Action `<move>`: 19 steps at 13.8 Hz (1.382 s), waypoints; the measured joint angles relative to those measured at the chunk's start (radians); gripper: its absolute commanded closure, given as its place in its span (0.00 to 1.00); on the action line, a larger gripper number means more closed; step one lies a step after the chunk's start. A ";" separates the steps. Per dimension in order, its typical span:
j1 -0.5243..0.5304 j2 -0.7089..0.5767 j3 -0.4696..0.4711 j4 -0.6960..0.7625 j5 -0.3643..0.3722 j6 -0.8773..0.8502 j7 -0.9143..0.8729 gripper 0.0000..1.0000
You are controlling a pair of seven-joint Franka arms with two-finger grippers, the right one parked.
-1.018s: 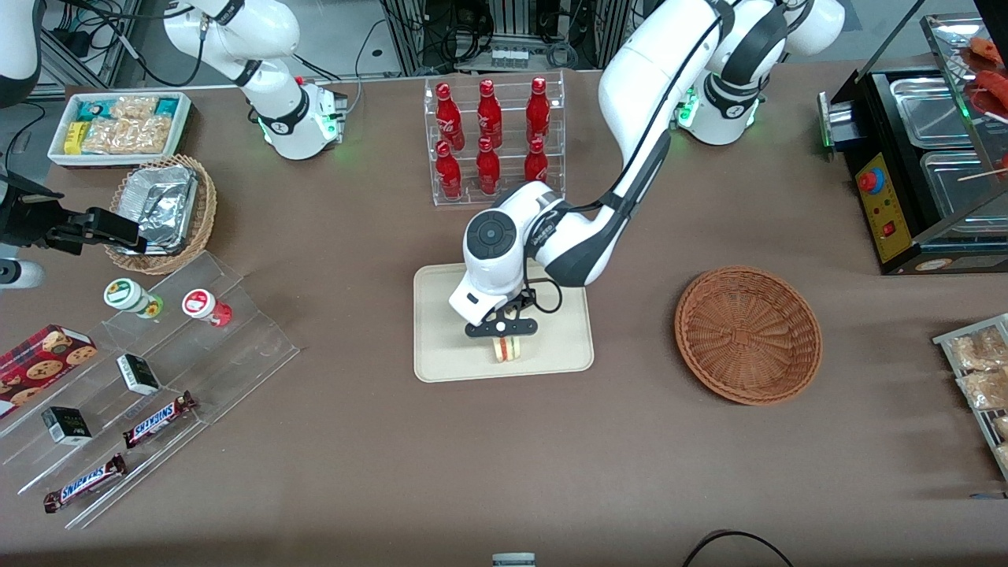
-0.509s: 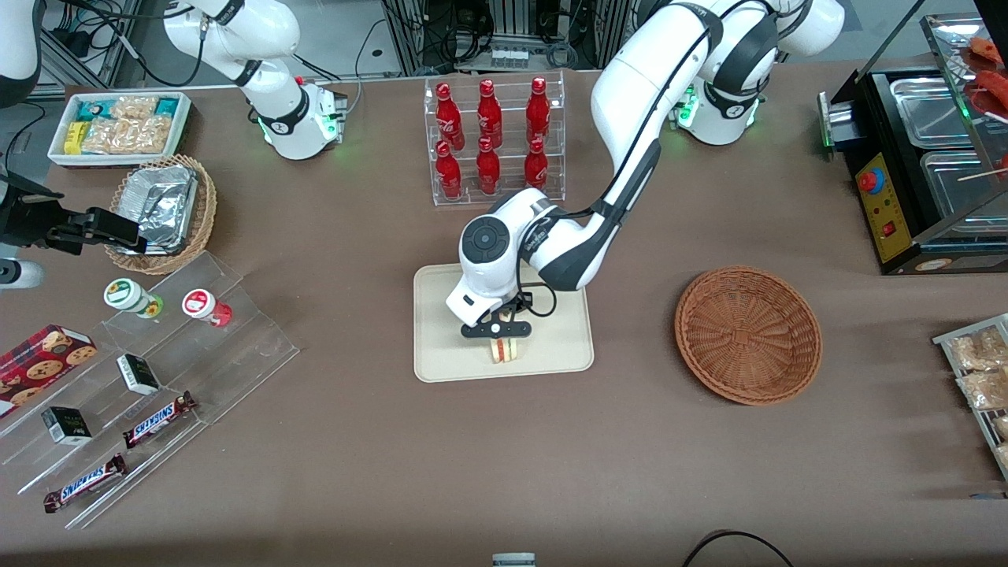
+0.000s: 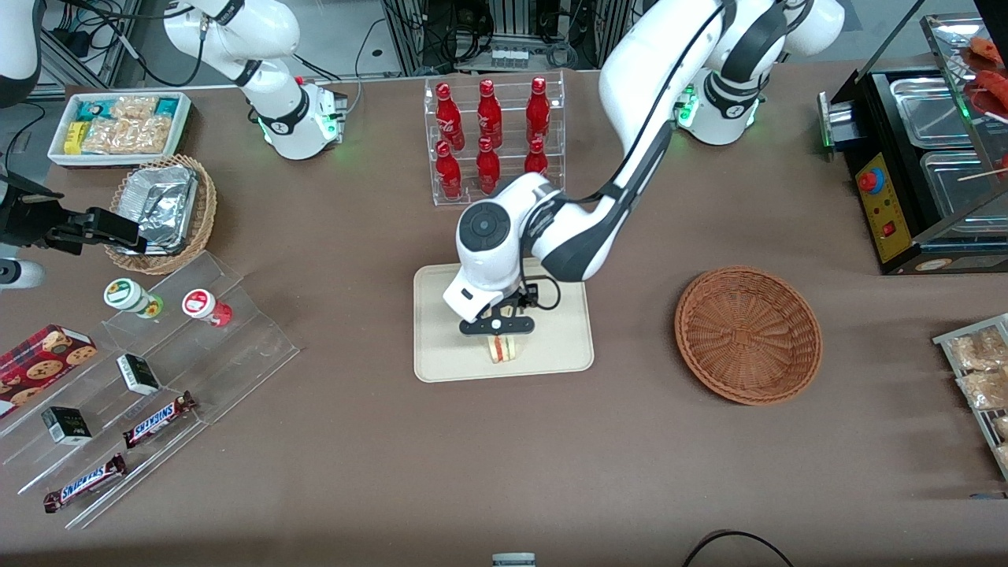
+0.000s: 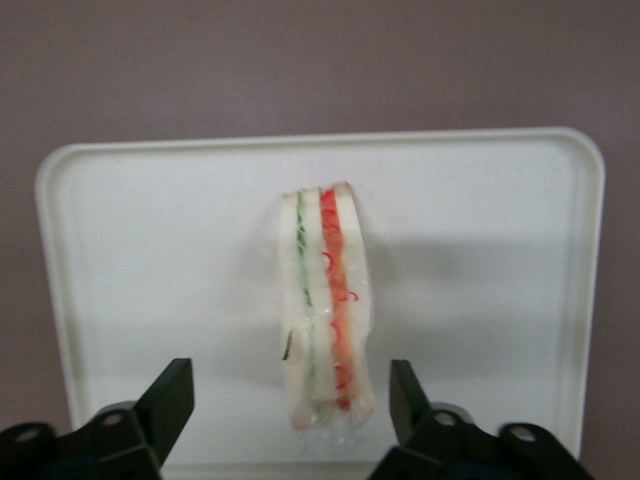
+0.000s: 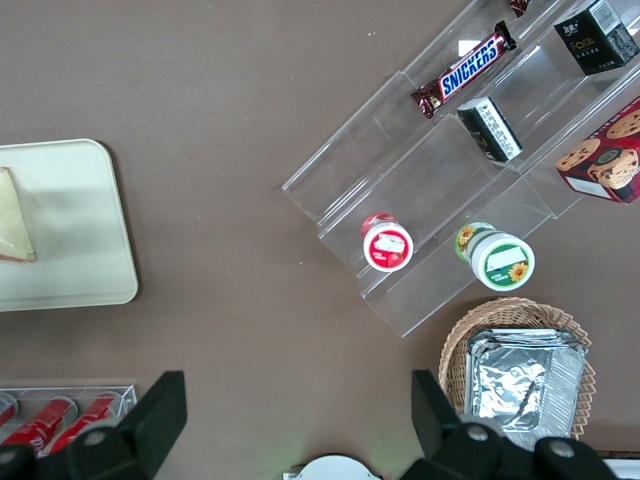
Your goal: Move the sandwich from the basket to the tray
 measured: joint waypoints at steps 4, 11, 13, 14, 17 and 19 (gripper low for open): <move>0.094 -0.174 0.006 0.008 -0.002 -0.211 0.002 0.00; 0.328 -0.465 0.012 -0.141 -0.003 -0.352 0.118 0.00; 0.400 -0.502 0.013 -0.162 -0.003 -0.392 0.209 0.00; 0.432 -0.511 0.013 -0.168 -0.004 -0.403 0.246 0.00; 0.517 -0.522 0.014 -0.175 -0.005 -0.442 0.343 0.00; 0.559 -0.524 0.014 -0.187 -0.006 -0.451 0.398 0.00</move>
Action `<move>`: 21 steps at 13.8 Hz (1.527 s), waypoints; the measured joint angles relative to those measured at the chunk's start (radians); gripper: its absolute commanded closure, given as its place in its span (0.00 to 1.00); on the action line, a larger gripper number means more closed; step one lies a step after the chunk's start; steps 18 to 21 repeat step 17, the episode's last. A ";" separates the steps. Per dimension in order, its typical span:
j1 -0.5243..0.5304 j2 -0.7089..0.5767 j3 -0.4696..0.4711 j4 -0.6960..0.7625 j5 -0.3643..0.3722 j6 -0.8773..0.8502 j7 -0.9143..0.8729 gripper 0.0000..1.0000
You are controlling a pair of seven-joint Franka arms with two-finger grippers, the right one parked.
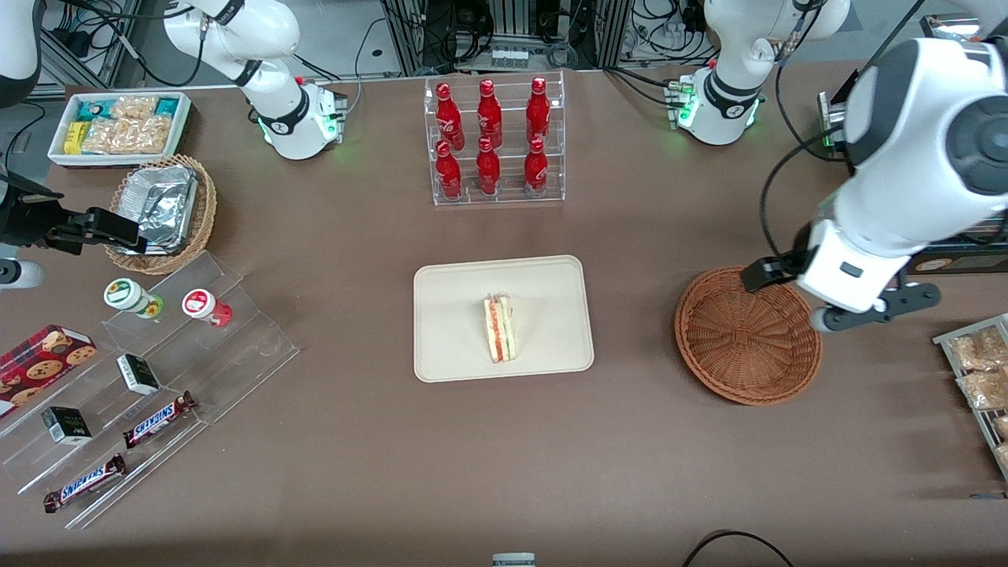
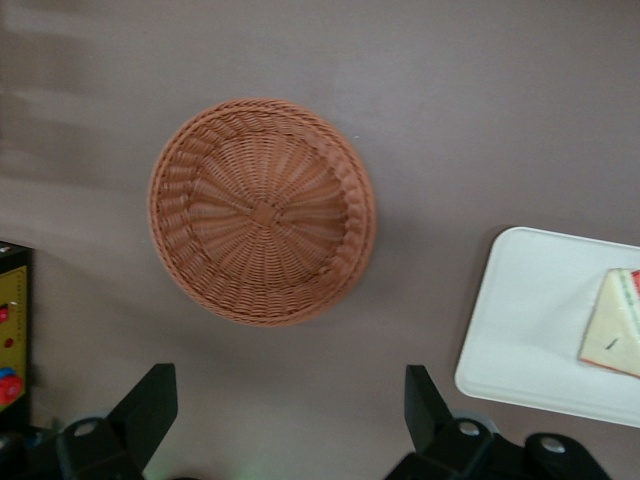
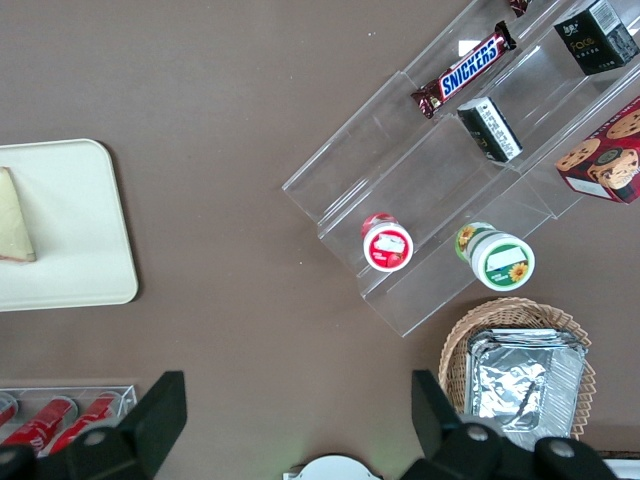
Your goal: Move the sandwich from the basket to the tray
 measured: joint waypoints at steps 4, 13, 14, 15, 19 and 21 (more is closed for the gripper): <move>0.062 -0.075 0.000 -0.126 0.000 0.045 0.127 0.00; 0.150 -0.281 -0.001 -0.334 0.000 0.120 0.313 0.00; 0.150 -0.280 -0.003 -0.331 0.000 0.120 0.313 0.00; 0.150 -0.279 -0.004 -0.328 0.000 0.120 0.313 0.00; 0.150 -0.272 -0.004 -0.317 0.000 0.120 0.314 0.00; 0.150 -0.272 -0.004 -0.317 0.000 0.120 0.314 0.00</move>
